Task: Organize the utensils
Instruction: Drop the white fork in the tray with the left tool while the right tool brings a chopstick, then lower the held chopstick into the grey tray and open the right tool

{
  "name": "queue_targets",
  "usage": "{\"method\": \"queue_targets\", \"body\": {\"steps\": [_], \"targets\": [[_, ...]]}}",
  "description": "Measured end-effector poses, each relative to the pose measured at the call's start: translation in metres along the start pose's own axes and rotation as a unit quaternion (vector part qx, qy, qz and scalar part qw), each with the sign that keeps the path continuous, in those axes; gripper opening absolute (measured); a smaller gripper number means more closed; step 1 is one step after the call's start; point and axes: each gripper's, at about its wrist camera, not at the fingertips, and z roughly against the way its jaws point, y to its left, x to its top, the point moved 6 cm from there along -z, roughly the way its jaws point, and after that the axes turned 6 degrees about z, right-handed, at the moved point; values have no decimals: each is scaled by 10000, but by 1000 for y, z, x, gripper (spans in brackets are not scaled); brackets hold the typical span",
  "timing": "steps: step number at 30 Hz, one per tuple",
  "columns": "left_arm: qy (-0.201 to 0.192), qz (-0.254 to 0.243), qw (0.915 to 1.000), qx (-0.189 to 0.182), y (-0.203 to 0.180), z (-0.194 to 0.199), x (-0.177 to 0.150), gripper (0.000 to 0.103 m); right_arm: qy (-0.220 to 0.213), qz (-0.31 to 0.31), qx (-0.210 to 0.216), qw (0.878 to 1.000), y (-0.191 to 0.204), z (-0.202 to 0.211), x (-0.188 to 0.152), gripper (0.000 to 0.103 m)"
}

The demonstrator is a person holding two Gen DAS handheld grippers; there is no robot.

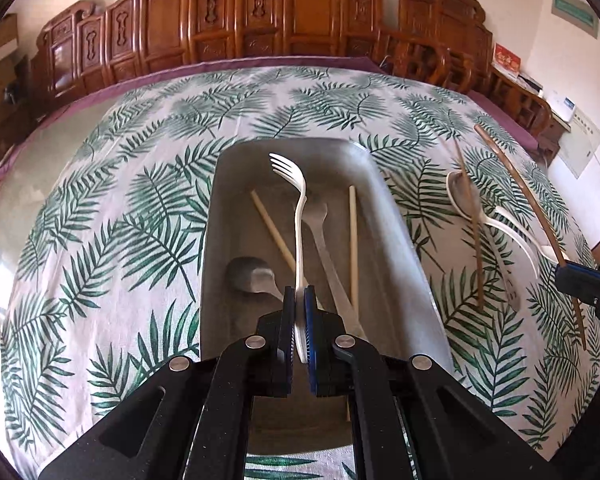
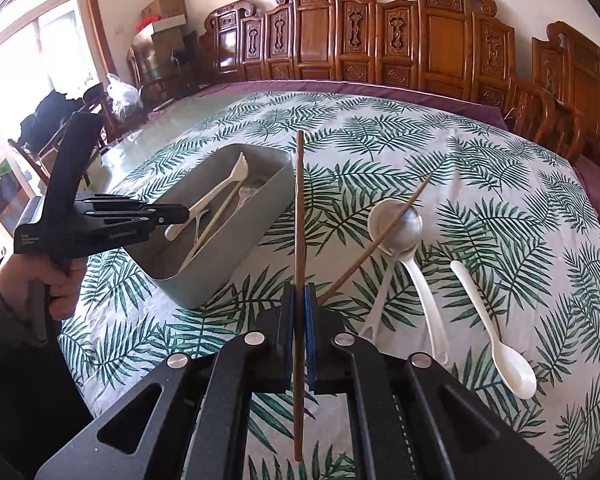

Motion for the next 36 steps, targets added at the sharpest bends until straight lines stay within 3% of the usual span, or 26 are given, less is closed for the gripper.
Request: {"method": "queue_targets", "body": {"steps": [12,17,24,26,30,32,36], "targets": [[-66,131,9999,-46,10,5,8,5,-15,-14,243,9997,33,-19,32,6],[-257,206,9994,-103,17,20,15,18,-19,-135,417,9990,49,-34,46,6],[-498,318,9982,53,36,36,28,29,57,-453,611,9971,63,-64,58,6],[-568,398,9976,84,43,39,31,44,70,-587,677,9960,66,-74,61,6],[-707,521,9961,113,54,47,36,59,99,-771,757,9941,72,-89,66,6],[-809,562,9951,96,58,52,38,72,95,-842,755,9935,74,-95,67,6],[-978,567,9934,169,62,60,42,82,69,-924,718,9931,75,-105,70,6]]}}
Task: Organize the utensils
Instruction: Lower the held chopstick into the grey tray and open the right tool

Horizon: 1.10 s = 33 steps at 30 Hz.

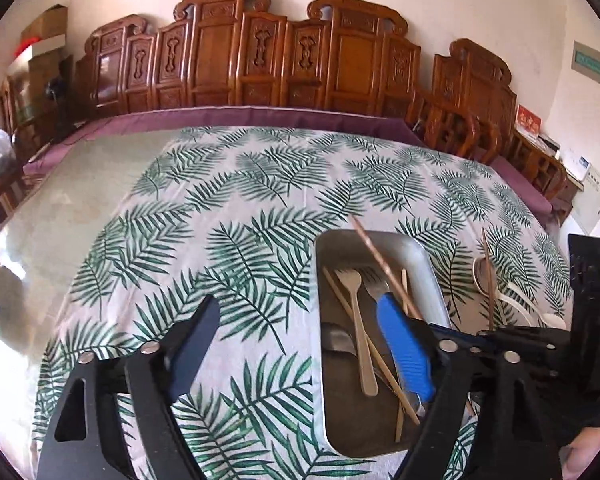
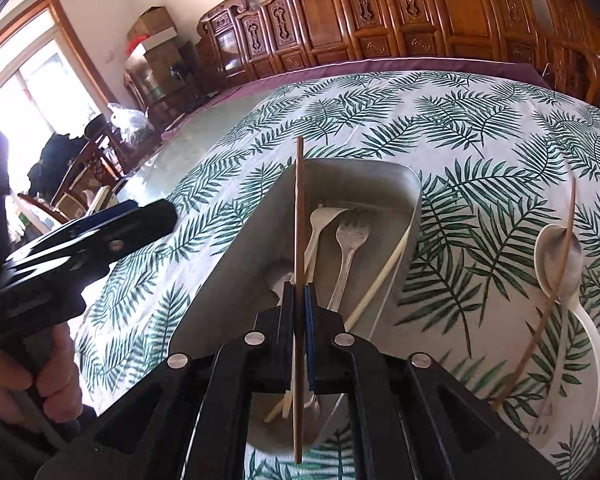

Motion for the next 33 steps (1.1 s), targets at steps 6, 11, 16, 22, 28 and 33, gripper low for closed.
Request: {"method": "queue_targets", "body": {"steps": [6,11,16,22,28,33], "targets": [[-39,49,10000,64,3,1,3,86,-23,-115,-46,9999,-5,-14,5,6],[-45,50,9999,96,5,1,4,86,-3,-104,-78,9999,-1,-18,-2,6],[-54,53,9999,89,4,2,4,86,42,-78,-109,9999,3,-20,-9,6],[-37,50,9999,111,4,2,3,86,-12,-75,7,10000,6,-16,-8,9],[-26,41,9999,106,4,2,2,86,-113,101,-7,9999,8,-3,-5,9],[-32,31,9999,94,2,3,2,86,-323,349,-113,9988,2,28,-1,9]]}}
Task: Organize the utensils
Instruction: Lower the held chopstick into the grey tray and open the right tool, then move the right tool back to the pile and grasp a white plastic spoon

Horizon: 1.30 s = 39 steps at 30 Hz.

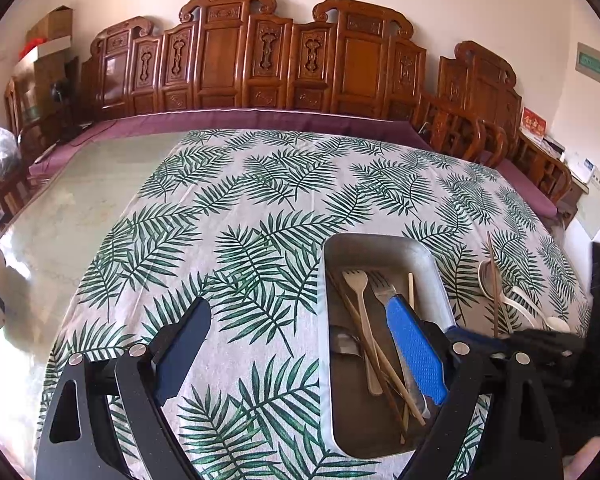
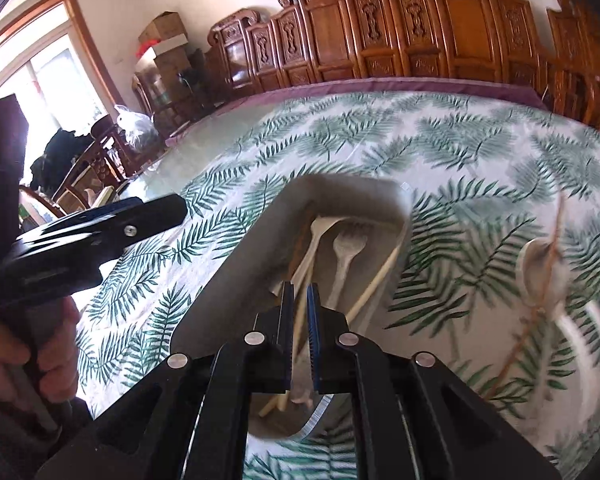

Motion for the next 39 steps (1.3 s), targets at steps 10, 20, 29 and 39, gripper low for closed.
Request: {"method": "queue_targets", "body": {"steps": [10,20,29,39], "targets": [[-15,-128,9999,-107,-17,2,-4,86,-169,534,-685,9961,-55,78,-11,9],[17,-443,9977,-507,-65,8,-17,86,-95,461,-1509,9874,-140,114,-44,16],[142,-886,9922,-860,-121,10,-37,84,-23,357,-1567,9870,-178,112,-64,21],[647,-1062,9862,-1097,-156,-15,-60,59,559,355,-1659,9839,-218,101,-95,34]]}}
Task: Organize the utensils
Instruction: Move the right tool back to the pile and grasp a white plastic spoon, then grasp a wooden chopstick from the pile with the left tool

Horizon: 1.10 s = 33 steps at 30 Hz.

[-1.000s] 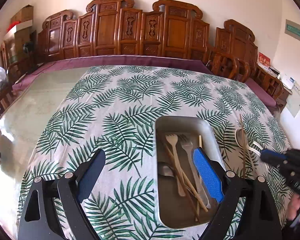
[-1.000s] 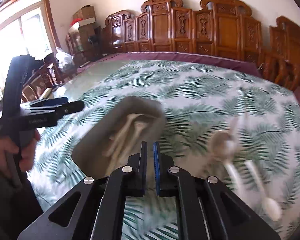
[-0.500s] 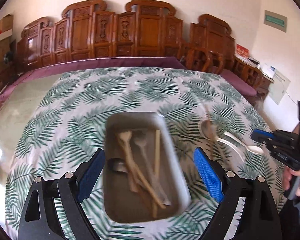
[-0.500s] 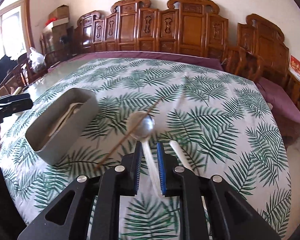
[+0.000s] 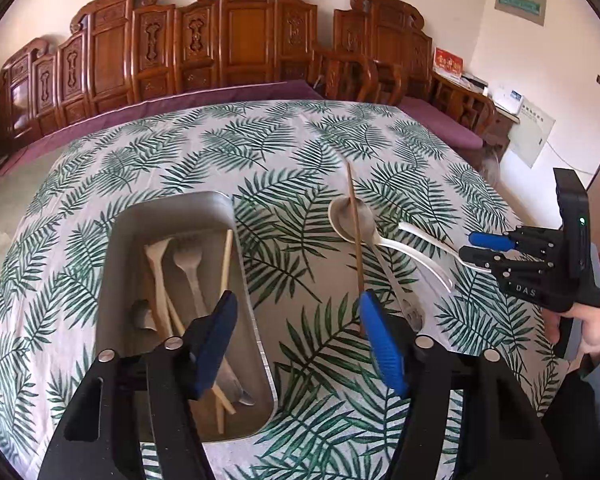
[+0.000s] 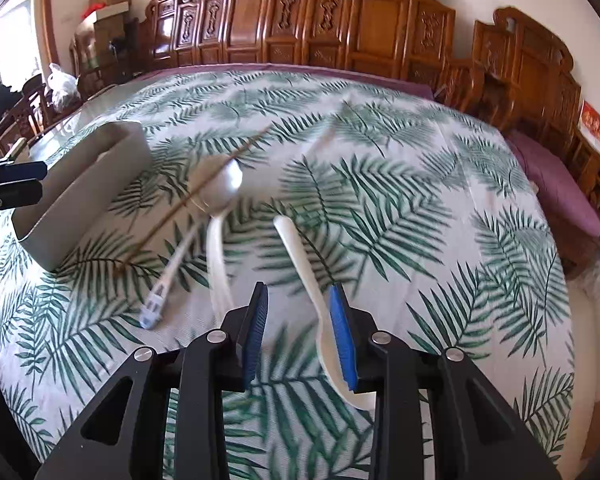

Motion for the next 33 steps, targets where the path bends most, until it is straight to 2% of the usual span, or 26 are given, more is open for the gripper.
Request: {"method": "queue_targets", "body": {"steps": [6,15,24,26,28,30,33], "targets": [[98,-161,9998,29,-17,-11,3,52,239,-210,178,9993,-16,-15,-7,35],[448,-317,9985,-37,-47,-52,7,41,461,115,138,9988,-6,-33,-4,35],[778,-197,9967,121,-53,-94,9,33,492,207,184,9984,-10,-37,1,34],[837,-211,9962,154,-55,-101,9,30,510,200,186,9983,-11,-37,0,32],[883,-231,9957,170,-56,-106,9,29,515,194,178,9983,-11,-36,-1,25],[917,-272,9952,210,-58,-112,9,27,516,148,149,9984,-11,-36,0,22],[981,-265,9945,264,-58,-119,9,20,516,148,152,9984,-9,-37,0,13]]}}
